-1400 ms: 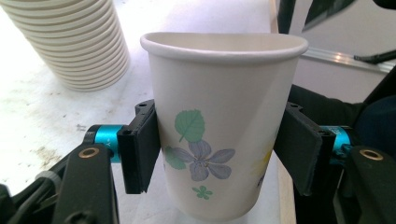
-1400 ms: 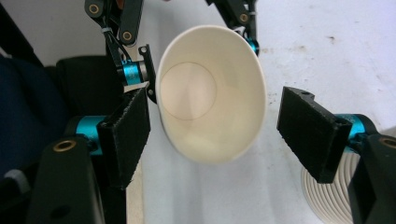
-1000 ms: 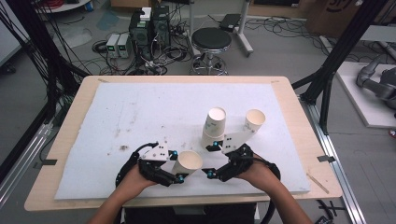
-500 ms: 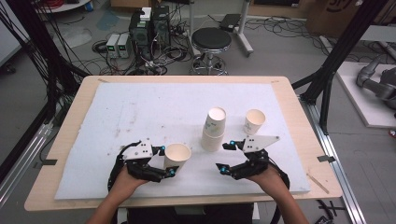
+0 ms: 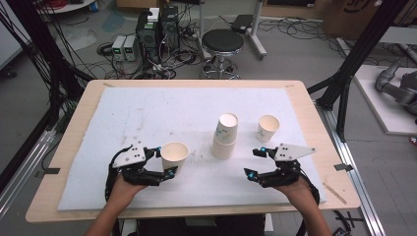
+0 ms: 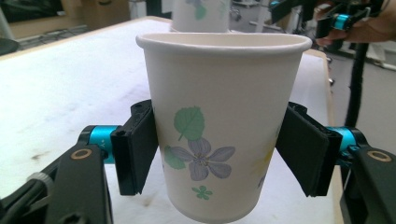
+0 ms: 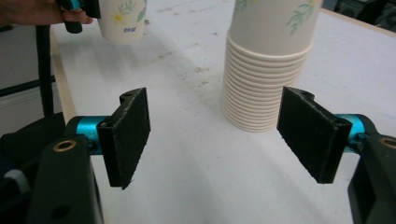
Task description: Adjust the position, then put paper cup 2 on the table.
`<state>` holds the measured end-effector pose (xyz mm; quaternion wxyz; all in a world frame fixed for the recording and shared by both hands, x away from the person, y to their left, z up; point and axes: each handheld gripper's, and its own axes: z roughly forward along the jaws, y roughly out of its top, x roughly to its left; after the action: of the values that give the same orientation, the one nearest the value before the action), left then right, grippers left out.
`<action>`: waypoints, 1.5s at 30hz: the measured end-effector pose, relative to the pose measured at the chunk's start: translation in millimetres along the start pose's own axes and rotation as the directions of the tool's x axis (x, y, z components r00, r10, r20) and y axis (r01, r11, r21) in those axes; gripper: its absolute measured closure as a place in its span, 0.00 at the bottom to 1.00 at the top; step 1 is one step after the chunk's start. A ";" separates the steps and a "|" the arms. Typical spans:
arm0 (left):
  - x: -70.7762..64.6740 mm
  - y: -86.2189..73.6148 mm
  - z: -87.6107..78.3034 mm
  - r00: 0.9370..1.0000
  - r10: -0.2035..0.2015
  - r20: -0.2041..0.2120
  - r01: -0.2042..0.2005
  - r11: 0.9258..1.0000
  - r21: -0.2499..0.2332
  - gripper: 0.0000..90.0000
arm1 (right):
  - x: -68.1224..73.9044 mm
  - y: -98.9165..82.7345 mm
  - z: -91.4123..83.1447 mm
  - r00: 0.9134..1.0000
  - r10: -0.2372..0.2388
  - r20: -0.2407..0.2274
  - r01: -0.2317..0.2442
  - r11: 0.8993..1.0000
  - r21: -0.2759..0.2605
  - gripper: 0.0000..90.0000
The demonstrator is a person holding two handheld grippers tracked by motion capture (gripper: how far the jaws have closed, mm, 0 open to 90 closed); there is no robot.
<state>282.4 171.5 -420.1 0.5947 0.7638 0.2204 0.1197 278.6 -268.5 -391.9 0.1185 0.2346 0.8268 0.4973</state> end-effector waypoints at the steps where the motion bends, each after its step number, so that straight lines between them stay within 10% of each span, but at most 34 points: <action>1: 1.6 -0.1 -2.0 1.000 -0.005 -0.008 0.005 1.000 -0.012 0.35 | -0.7 -0.2 -2.0 1.000 0.002 0.005 -0.002 1.000 -0.006 0.29; 33: 14.9 -0.4 -17.7 0.989 -0.005 -0.145 -0.015 0.990 -0.141 0.33 | -3.6 -6.7 -14.9 0.997 0.014 0.076 -0.010 0.999 -0.044 0.26; 45: 37.0 6.0 -21.0 0.971 -0.012 -0.238 -0.023 0.989 -0.147 0.33 | -3.0 -9.2 -14.9 0.997 0.016 0.070 -0.014 0.999 -0.035 0.26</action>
<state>306.5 206.1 -411.7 0.6191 0.6980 0.2784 0.2281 272.2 -285.1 -393.0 0.1476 0.2560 0.8116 0.5040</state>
